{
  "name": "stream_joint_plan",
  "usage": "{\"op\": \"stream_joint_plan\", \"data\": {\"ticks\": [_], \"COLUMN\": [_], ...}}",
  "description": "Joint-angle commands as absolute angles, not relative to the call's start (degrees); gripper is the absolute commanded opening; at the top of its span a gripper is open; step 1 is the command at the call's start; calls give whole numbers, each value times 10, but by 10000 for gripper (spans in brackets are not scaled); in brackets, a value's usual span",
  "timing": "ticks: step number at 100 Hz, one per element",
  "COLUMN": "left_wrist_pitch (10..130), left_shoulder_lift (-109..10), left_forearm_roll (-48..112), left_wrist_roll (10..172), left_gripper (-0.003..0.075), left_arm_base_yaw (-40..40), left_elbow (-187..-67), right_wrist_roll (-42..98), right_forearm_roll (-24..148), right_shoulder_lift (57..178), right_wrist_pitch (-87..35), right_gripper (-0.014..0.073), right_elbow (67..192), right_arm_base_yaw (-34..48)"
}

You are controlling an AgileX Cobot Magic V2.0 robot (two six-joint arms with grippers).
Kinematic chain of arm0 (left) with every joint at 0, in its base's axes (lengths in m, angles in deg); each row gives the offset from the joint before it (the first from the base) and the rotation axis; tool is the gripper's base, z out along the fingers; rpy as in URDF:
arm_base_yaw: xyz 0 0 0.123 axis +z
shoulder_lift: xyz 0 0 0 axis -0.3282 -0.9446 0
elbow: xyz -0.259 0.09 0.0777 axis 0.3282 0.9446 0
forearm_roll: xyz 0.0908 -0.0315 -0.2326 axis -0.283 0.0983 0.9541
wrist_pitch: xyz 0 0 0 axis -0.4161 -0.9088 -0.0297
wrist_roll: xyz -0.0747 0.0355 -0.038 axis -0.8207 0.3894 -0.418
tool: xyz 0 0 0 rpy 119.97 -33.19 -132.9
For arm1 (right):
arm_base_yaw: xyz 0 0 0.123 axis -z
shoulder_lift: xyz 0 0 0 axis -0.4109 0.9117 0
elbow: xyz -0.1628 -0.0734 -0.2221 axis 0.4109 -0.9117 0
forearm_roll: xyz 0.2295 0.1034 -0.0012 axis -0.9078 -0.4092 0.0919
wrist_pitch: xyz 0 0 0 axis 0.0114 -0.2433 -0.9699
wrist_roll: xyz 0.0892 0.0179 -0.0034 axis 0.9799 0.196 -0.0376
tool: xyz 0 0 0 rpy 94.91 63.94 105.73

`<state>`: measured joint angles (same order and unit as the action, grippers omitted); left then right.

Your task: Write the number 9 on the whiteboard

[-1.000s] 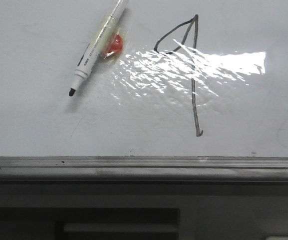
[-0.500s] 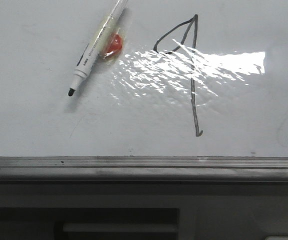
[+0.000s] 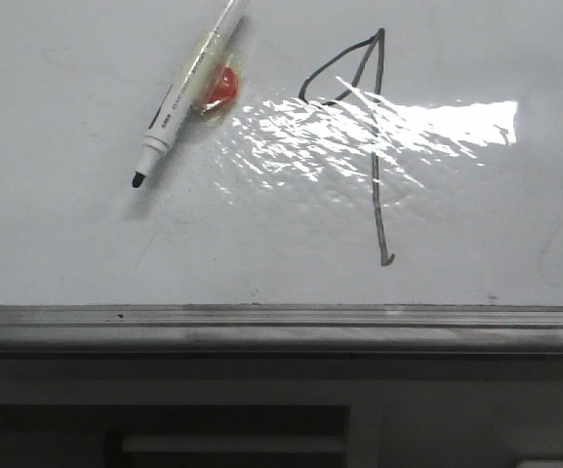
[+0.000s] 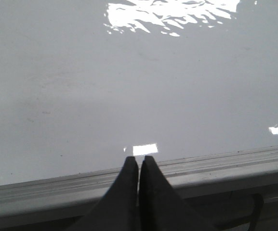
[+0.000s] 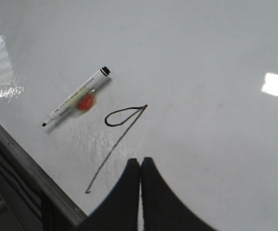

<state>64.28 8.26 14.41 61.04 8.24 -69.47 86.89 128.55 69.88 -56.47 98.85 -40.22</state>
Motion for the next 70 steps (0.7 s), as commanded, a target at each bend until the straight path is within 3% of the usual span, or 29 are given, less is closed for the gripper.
{"op": "stream_joint_plan", "data": {"ticks": [1, 22, 36, 70], "left_wrist_pitch": [681, 681, 681, 681], "left_shoulder_lift": [97, 97, 97, 97], "left_forearm_roll": [148, 148, 148, 148], "left_wrist_roll": [604, 604, 604, 604], "left_gripper": [-20, -20, -20, -20], "left_arm_base_yaw": [85, 85, 85, 85], "left_elbow": [-684, -684, -684, -684], "right_wrist_roll": [869, 869, 856, 572], "right_forearm_roll": [1331, 1354, 1242, 886], "right_shoulder_lift": [706, 706, 706, 706], "right_wrist_pitch": [-562, -493, -464, -328], "right_gripper": [-61, -61, -61, -61], "right_elbow": [993, 941, 917, 823], "right_arm_base_yaw": [-400, -343, -252, 19]}}
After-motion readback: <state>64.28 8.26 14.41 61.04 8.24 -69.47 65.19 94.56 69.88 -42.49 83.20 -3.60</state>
